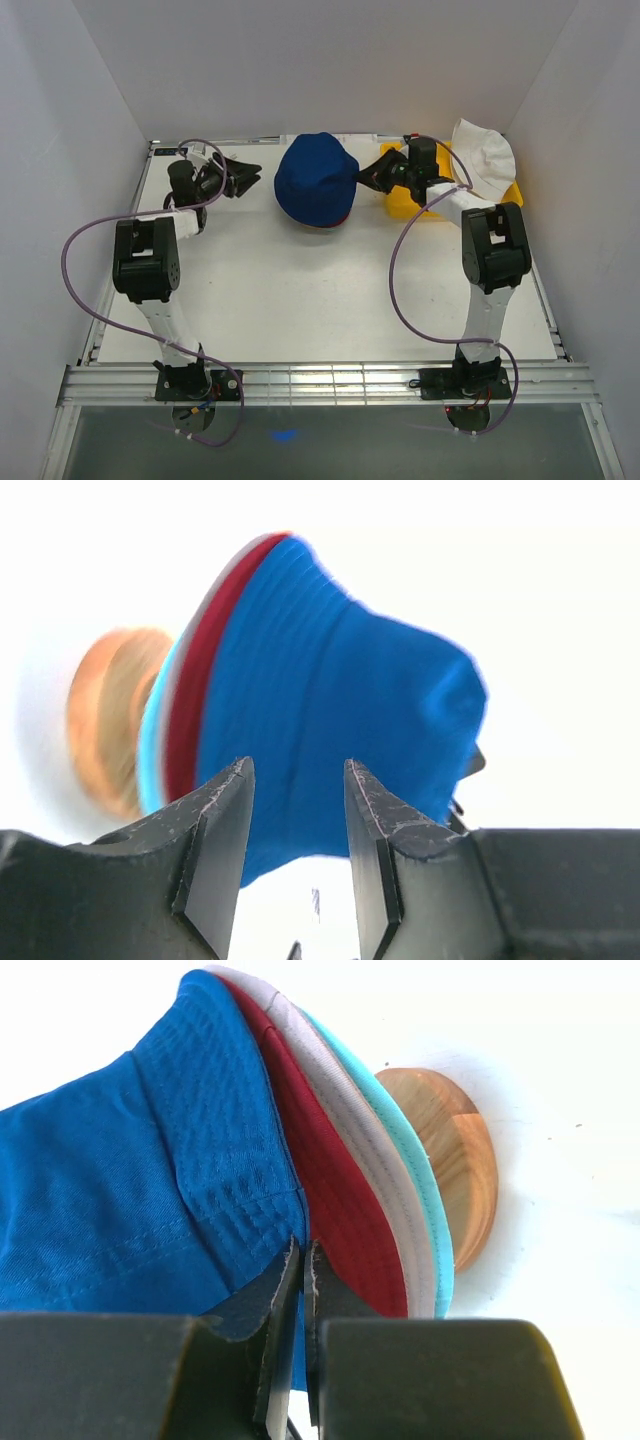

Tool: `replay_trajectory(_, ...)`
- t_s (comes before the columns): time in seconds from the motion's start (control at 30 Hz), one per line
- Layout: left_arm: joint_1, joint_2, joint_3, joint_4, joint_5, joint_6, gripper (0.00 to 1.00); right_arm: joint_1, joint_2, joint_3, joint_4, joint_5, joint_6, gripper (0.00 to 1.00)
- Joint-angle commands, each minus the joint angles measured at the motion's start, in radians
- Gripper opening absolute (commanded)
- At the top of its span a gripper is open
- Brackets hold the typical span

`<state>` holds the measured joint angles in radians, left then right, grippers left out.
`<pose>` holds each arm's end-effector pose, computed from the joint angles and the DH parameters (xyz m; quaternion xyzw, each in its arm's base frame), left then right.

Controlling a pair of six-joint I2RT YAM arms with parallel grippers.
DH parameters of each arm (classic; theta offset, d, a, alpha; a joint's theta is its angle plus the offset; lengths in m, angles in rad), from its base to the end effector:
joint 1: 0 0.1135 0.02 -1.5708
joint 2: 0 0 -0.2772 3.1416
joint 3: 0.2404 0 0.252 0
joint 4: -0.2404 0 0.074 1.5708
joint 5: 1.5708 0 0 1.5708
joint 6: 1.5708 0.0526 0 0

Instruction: Stack the hats

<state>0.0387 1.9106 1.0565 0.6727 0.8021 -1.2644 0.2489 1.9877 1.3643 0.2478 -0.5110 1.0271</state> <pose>0.4283 -0.0213 0.2098 -0.2302 0.7139 -0.5843 0.3096 0.4565 0.1426 0.2288 0.1719 0.7940 0.4921 0.3129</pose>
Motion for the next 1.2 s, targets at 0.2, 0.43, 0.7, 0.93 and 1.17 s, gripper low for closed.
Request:
replay_trajectory(0.2,-0.014,0.087,0.14,0.007,0.057,-0.003,0.52,-0.003,0.066,0.128,-0.087,-0.024,-0.065,0.08)
replay_trajectory(0.43,-0.022,0.107,0.126,0.014,0.063,0.01,0.53,-0.005,0.077,0.147,-0.094,-0.026,-0.07,0.08)
replay_trajectory(0.7,-0.077,0.134,0.145,0.022,0.055,0.0,0.53,-0.005,0.08,0.156,-0.099,-0.027,-0.07,0.08)
replay_trajectory(0.93,-0.085,0.14,0.142,0.028,0.049,-0.004,0.52,-0.005,0.085,0.162,-0.102,-0.032,-0.073,0.08)
replay_trajectory(1.17,-0.079,0.128,0.125,-0.01,0.025,0.037,0.52,-0.005,0.085,0.162,-0.104,-0.034,-0.075,0.08)
